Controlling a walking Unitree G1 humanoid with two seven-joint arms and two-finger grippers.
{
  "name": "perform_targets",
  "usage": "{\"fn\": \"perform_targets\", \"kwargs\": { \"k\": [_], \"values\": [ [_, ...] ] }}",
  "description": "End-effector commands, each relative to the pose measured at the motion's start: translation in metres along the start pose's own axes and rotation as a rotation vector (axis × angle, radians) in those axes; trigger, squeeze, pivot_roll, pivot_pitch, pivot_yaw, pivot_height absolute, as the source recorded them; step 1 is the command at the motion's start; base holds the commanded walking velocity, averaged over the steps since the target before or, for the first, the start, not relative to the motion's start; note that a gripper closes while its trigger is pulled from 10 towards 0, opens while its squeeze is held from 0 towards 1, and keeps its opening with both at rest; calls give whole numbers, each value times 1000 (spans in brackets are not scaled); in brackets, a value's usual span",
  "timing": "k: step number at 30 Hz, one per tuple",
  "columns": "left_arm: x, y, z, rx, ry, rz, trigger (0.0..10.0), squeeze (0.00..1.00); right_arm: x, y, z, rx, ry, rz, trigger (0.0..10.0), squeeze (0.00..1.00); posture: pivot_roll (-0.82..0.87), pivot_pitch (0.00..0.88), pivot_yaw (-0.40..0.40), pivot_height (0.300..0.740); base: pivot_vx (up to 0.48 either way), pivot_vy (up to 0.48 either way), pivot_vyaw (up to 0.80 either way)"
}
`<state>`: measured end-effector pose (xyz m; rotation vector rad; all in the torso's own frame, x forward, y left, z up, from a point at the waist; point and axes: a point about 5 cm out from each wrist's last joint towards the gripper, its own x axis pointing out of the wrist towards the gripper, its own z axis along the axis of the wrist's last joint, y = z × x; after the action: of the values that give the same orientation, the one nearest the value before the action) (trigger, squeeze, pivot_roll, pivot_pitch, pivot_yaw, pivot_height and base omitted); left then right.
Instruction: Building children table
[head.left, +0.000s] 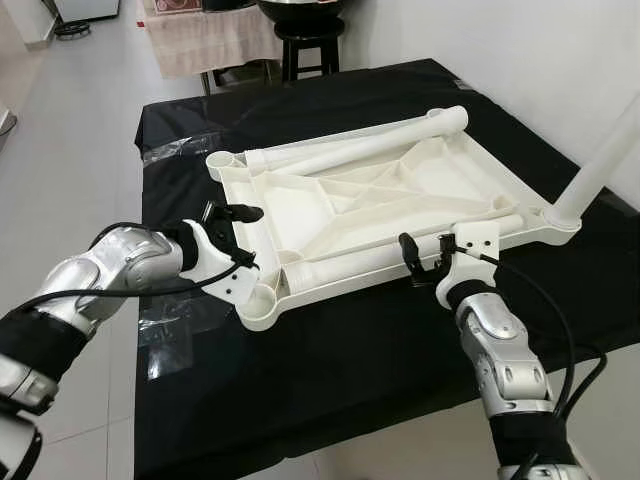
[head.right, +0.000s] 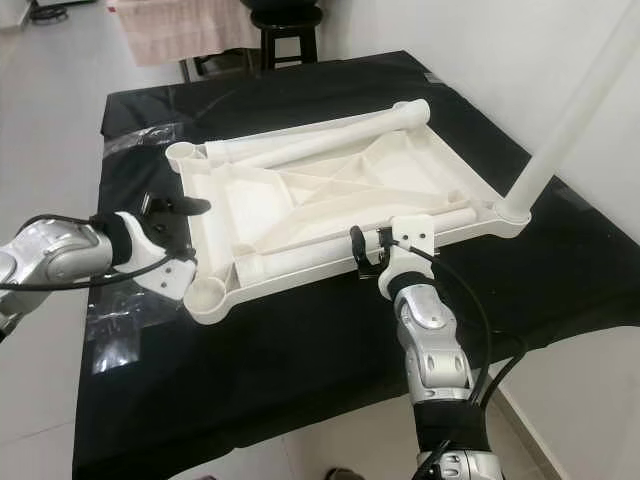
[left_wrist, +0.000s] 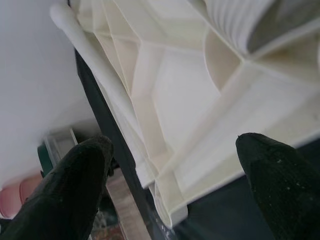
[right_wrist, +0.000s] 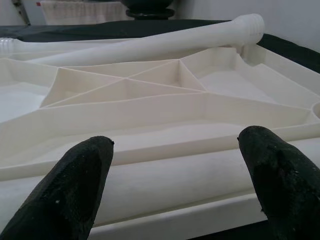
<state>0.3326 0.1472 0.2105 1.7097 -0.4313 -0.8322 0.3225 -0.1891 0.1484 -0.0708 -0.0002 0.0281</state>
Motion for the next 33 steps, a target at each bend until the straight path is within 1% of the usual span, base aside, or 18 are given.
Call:
{"fn": "perform_targets", "kwargs": {
  "k": [1, 2, 5, 6, 8, 13, 14, 15, 17, 18, 19, 20, 22, 29, 33],
  "values": [
    [8, -2, 5, 13, -30, 2, 10000, 0, -2, 4, -3, 13, 14, 9, 10000, 0, 19, 126, 7, 740, 0, 0, 0],
    [8, -2, 5, 13, -30, 2, 10000, 0, -2, 4, -3, 13, 14, 9, 10000, 0, 19, 126, 7, 740, 0, 0, 0],
    [16, 4, 8, 11, -65, 32, 10000, 0, -2, 4, -2, 14, 13, 7, 10000, 0, 17, 127, 11, 740, 0, 0, 0],
    [16, 4, 8, 11, -65, 32, 10000, 0, -2, 4, -2, 14, 13, 7, 10000, 0, 17, 127, 11, 740, 0, 0, 0],
    [22, 8, 13, 2, -100, 58, 10000, 0, -2, 3, -2, 15, 14, 4, 10000, 0, 19, 127, 10, 740, 0, 0, 0],
    [26, 9, 16, 5, -122, 69, 10000, 0, -2, 4, -3, 14, 15, 3, 10000, 0, 13, 129, 12, 740, 0, 0, 0],
    [30, 6, 18, -11, -140, 56, 10000, 0, -2, 4, -3, 14, 15, 4, 10000, 0, 7, 131, 15, 740, 0, 0, 0],
    [30, 6, 18, -11, -140, 56, 10000, 0, -2, 4, -3, 14, 15, 4, 10000, 0, 7, 131, 15, 740, 0, 0, 0],
    [35, 2, 22, -50, -169, 31, 10000, 0, -2, 4, -2, 13, 13, 3, 10000, 0, 1, 134, 19, 740, 0, 0, 0],
    [35, 2, 22, -50, -169, 31, 10000, 0, -2, 4, -2, 13, 13, 3, 10000, 0, 1, 134, 19, 740, 0, 0, 0],
    [37, -2, 24, -75, -190, -4, 10000, 0, -2, 3, -1, 11, 13, 0, 10000, 0, -3, 137, 19, 740, 0, 0, 0],
    [37, -2, 24, -75, -190, -4, 10000, 0, -2, 3, -1, 11, 13, 0, 10000, 0, -3, 137, 19, 740, 0, 0, 0],
    [37, -6, 25, -74, -200, -70, 10000, 0, -3, 2, -1, 9, 13, -4, 10000, 0, -5, 139, 18, 740, 0, 0, 0],
    [36, -7, 21, -57, -199, -115, 10000, 0, -4, 1, -1, 7, 16, -5, 10000, 0, -3, 142, 16, 740, 0, 0, 0],
    [35, -10, 20, -53, -207, -168, 10000, 0, -4, 2, -1, 6, 17, -4, 10000, 0, -9, 141, 18, 740, 0, 0, 0]
  ]
}}
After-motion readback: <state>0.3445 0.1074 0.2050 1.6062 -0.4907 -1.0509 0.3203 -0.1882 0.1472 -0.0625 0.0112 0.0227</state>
